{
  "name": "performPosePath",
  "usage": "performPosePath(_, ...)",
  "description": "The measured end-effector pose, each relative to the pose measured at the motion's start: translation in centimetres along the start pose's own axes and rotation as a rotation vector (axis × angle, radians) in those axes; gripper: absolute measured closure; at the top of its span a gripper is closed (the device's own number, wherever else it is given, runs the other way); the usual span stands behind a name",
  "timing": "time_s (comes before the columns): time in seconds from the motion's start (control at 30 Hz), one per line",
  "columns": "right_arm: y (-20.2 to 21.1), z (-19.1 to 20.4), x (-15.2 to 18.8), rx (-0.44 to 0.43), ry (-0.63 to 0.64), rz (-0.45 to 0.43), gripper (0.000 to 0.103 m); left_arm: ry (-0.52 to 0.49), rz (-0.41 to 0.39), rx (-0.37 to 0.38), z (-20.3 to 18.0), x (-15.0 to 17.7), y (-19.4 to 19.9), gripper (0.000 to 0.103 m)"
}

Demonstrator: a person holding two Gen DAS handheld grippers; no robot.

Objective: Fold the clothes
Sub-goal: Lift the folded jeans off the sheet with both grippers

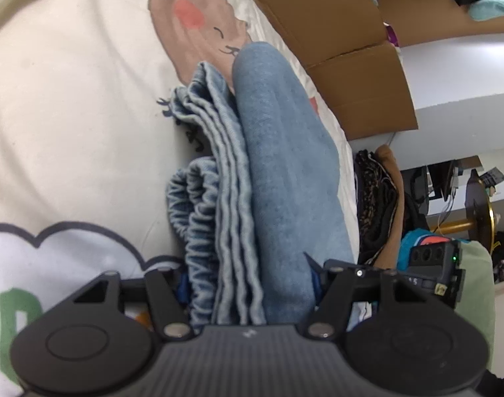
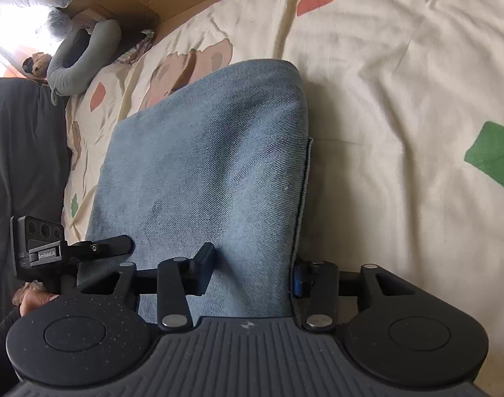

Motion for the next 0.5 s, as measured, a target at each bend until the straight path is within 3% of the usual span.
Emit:
performPosePath(0.2,-1.2,-1.2,0.3,-0.101,-0.08,0.01,0.057,-0.002,-0.002,0.001,-0.2,0.2,0.4,0.051)
performPosePath(0.4,-0.3,-0.1,0.0,-0.087,-0.047,0.005,0.075,-0.013,-0.003,-0.034,-1.7,0.1,1.2,0.06)
performPosePath(0.5,0.1,0.6,-0.3,-0.064,-0.041,0.006,0.078,-0.021,-0.001,-0.07,-2.5,0.0,1.4,0.061)
Point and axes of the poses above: each gripper's, at about its wrist camera, not at the fingertips, and y roughly against the way its jaws point, z to its left, x to its underside, the point moved 5 cm from there along -y, roughly the way its jaws point, and after that the axes turned 2 degrees about -y, right-handed, at the moved point
